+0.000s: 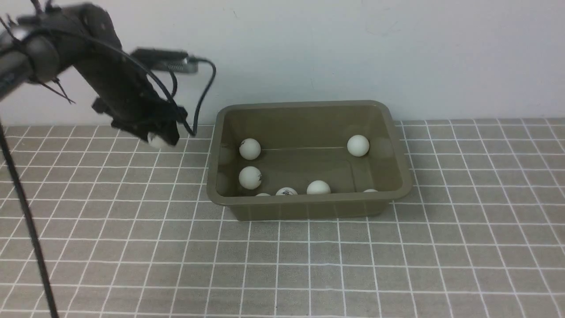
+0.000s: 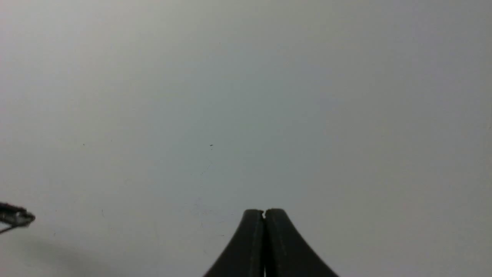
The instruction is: Put the table tennis balls into the box on the grey coffee tablecloth.
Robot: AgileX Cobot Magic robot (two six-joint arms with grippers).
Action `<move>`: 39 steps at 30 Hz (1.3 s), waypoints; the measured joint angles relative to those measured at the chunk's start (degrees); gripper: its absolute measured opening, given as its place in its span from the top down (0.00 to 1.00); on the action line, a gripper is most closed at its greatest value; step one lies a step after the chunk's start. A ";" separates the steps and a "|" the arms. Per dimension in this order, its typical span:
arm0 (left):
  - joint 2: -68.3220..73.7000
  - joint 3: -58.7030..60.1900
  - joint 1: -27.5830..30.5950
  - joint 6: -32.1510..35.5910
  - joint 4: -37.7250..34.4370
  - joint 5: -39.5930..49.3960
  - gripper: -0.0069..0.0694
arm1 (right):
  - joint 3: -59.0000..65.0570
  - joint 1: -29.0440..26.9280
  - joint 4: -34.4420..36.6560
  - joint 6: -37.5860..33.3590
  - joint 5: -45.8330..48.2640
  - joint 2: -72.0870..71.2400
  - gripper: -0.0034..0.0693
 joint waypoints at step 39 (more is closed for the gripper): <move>-52.10 33.16 -14.51 -2.50 -5.30 -16.63 0.92 | 0.00 0.00 -0.20 -0.38 -0.11 0.00 0.97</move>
